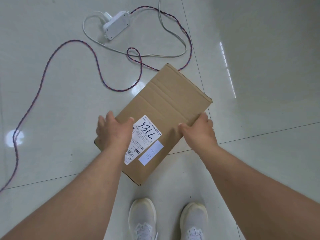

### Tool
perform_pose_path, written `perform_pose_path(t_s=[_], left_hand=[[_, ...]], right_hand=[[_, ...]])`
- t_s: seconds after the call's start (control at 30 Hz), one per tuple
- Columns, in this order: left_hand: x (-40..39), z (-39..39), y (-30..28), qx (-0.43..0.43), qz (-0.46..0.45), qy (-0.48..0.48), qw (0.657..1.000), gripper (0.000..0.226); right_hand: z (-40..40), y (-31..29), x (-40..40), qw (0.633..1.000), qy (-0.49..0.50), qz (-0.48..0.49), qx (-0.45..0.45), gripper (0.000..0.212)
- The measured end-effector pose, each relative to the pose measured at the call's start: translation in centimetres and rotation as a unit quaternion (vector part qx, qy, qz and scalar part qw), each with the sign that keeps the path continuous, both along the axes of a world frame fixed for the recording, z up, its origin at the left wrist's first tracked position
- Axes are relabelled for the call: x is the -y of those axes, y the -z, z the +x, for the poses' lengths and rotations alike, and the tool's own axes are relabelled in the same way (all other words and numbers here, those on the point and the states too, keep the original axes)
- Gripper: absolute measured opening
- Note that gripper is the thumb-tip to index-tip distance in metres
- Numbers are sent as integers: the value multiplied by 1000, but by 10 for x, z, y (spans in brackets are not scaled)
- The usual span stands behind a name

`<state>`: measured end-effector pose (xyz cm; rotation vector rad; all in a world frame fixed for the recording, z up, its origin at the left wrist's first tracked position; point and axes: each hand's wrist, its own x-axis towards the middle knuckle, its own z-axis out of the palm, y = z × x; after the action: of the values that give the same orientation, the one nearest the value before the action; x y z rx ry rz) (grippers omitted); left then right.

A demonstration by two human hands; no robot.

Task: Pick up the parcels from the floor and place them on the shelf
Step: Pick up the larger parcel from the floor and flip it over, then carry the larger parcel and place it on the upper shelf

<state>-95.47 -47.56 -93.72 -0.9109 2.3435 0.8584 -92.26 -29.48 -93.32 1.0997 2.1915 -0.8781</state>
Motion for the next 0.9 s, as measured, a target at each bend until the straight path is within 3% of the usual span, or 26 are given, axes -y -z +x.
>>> perform_pose_path(t_s=[0.13, 0.2, 0.23, 0.37, 0.47, 0.57, 0.67, 0.77, 0.9], left_hand=[[12, 5, 10, 89, -49, -154, 983, 80], [19, 9, 16, 127, 27, -270, 954, 73], [23, 13, 23, 125, 58, -282, 950, 68], [56, 22, 80, 83, 96, -277, 952, 76], [30, 10, 10, 8, 121, -298, 947, 76], [24, 10, -5, -90, 124, -269, 951, 70], [25, 19, 1, -53, 131, -210, 967, 66], [24, 27, 7, -28, 152, -164, 974, 34], [27, 34, 10, -35, 182, -125, 975, 50]], right_hand=[[-8, -2, -9, 993, -64, 84, -51, 89], [-14, -1, -18, 988, -94, 113, -54, 87], [-18, 0, -22, 985, -112, 123, -54, 87], [-35, 4, -36, 981, -151, 110, -44, 80], [-38, 6, -41, 983, -131, 130, -4, 73], [-25, 7, -47, 987, -45, 146, 58, 68], [-12, 13, -48, 991, -8, 111, 75, 69], [-9, 16, -47, 997, 27, 52, 56, 66], [-5, 15, -51, 998, 58, 10, 26, 61]])
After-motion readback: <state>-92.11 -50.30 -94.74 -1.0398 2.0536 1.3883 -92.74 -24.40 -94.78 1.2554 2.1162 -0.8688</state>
